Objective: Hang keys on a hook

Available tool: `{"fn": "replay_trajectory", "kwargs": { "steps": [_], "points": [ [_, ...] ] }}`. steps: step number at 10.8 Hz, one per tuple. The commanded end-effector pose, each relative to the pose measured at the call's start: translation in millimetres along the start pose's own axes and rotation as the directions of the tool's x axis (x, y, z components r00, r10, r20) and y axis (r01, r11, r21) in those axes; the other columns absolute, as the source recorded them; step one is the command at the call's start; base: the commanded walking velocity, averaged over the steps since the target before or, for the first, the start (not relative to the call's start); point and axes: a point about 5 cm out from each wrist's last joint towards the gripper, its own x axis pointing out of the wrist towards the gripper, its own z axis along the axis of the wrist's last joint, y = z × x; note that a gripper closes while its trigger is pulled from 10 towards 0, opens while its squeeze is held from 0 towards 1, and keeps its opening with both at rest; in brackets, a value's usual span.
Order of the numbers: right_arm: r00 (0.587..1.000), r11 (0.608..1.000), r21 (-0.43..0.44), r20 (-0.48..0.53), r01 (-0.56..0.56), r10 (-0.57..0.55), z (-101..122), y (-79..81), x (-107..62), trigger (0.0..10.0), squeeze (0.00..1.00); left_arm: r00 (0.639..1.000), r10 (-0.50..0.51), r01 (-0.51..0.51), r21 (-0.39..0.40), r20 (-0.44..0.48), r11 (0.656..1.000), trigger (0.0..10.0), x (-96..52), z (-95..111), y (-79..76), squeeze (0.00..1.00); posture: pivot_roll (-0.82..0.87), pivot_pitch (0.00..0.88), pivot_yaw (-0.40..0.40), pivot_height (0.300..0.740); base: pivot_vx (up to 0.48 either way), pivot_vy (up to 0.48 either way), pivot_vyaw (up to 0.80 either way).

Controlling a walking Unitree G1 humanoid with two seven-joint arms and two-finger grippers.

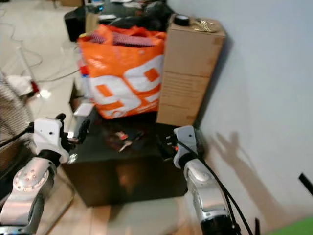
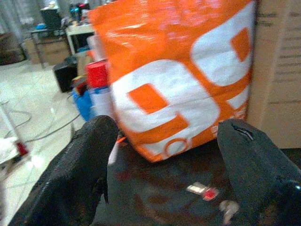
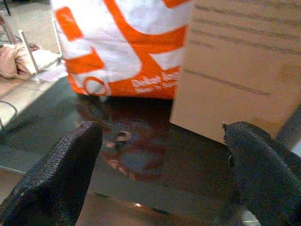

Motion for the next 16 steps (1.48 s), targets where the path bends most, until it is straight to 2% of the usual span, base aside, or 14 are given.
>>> {"fn": "replay_trajectory", "kwargs": {
  "steps": [1,2,6,9,12,13,14,15,16],
  "points": [
    [1.0,1.0,-0.017,-0.019,0.003,-0.003,-2.3,-7.3,-0.6,10.0,1.0,1.0,-0.025,0.025,-0.002,0.009,1.0,10.0,0.9,2.4,-6.1,0.0,0.0,0.0,-0.039,0.74,0.39,0.0,0.0],
    [1.0,0.999,-0.03,-0.026,-0.018,0.018,-2.8,-6.8,-0.3,10.0,1.0,1.0,-0.025,0.025,-0.003,0.009,1.0,10.0,0.5,2.0,-6.1,0.0,0.0,0.0,-0.041,0.74,0.382,0.0,0.0],
    [0.999,0.998,-0.053,-0.045,-0.031,0.029,-5.8,-9.3,-1.7,10.0,1.0,1.0,-0.03,0.03,-0.005,0.007,1.0,10.0,0.0,1.1,-7.0,0.0,-0.01,0.0,-0.045,0.74,0.382,0.0,0.8],
    [0.997,0.997,-0.073,-0.079,-0.02,0.014,-10.0,-18.1,-2.9,10.0,1.0,0.998,-0.059,0.059,-0.002,-0.001,0.998,10.0,0.3,-0.5,-11.7,0.0,-0.01,0.0,-0.045,0.74,0.381,0.0,0.0],
    [0.992,0.993,-0.11,-0.125,-0.048,0.034,-12.8,-16.6,0.5,10.0,1.0,0.997,-0.081,0.08,-0.006,-0.018,0.997,10.0,-2.6,-3.3,-14.9,0.0,-0.01,0.0,-0.058,0.74,0.365,0.0,0.0],
    [0.984,0.991,-0.121,-0.175,-0.06,0.038,-18.5,-15.3,2.0,10.0,0.0,0.991,-0.127,0.127,0.012,-0.047,0.992,10.0,-4.3,-8.2,-18.2,0.0,-0.02,0.0,-0.058,0.74,0.0,0.0,0.0],
    [0.976,0.989,-0.131,-0.214,-0.072,0.043,-23.9,-14.2,2.2,10.0,0.0,0.984,-0.163,0.165,0.028,-0.065,0.986,10.0,-5.8,-12.0,-20.5,0.0,-0.03,0.0,-0.059,0.74,0.0,0.0,0.0],
    [0.961,0.988,-0.092,-0.256,-0.128,0.101,-29.4,-9.0,1.0,10.0,0.0,0.978,-0.191,0.194,0.024,-0.079,0.981,10.0,-6.6,-13.4,-20.5,0.0,-0.03,0.0,-0.061,0.74,0.0,0.0,0.0],
    [0.946,0.983,-0.104,-0.305,-0.151,0.112,-35.2,-5.4,1.0,10.0,0.0,0.972,-0.215,0.218,0.027,-0.096,0.976,10.0,-7.6,-14.7,-18.9,0.0,-0.04,0.0,-0.063,0.74,0.0,0.0,0.0]
  ]
}}
